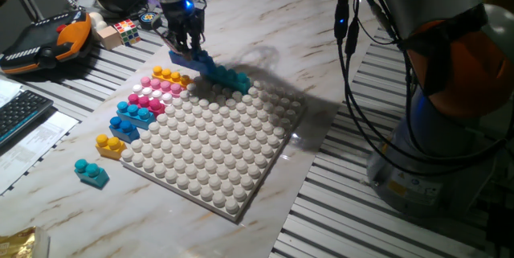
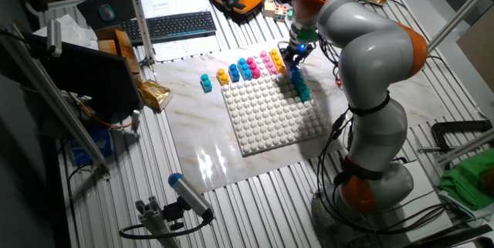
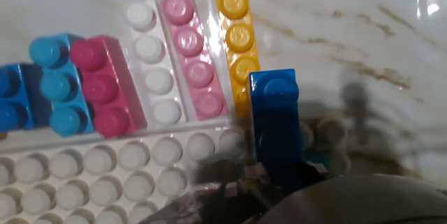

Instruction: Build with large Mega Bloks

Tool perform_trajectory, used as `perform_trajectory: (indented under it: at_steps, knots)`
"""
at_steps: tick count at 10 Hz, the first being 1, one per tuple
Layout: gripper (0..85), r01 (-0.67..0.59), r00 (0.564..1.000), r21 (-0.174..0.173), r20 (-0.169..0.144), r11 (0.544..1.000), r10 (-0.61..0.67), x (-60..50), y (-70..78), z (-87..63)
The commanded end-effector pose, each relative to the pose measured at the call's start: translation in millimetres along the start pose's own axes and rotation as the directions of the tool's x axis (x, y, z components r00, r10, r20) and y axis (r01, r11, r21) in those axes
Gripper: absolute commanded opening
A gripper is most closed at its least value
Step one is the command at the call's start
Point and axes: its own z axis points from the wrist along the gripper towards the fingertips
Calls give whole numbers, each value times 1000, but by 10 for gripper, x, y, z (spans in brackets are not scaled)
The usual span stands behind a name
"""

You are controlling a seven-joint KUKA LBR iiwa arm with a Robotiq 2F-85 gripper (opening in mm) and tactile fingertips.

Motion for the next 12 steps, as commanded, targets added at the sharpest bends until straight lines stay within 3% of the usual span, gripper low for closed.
perform_trajectory:
  at_steps: [1,4,8,12]
  knots:
    - [10,-1,1000,19,3,1000,1,104,35,23]
    - [10,-5,1000,40,-3,999,5,335,104,108]
    - [10,-19,1000,29,-20,999,20,528,151,217]
    - [10,-41,998,13,-41,999,41,565,138,259]
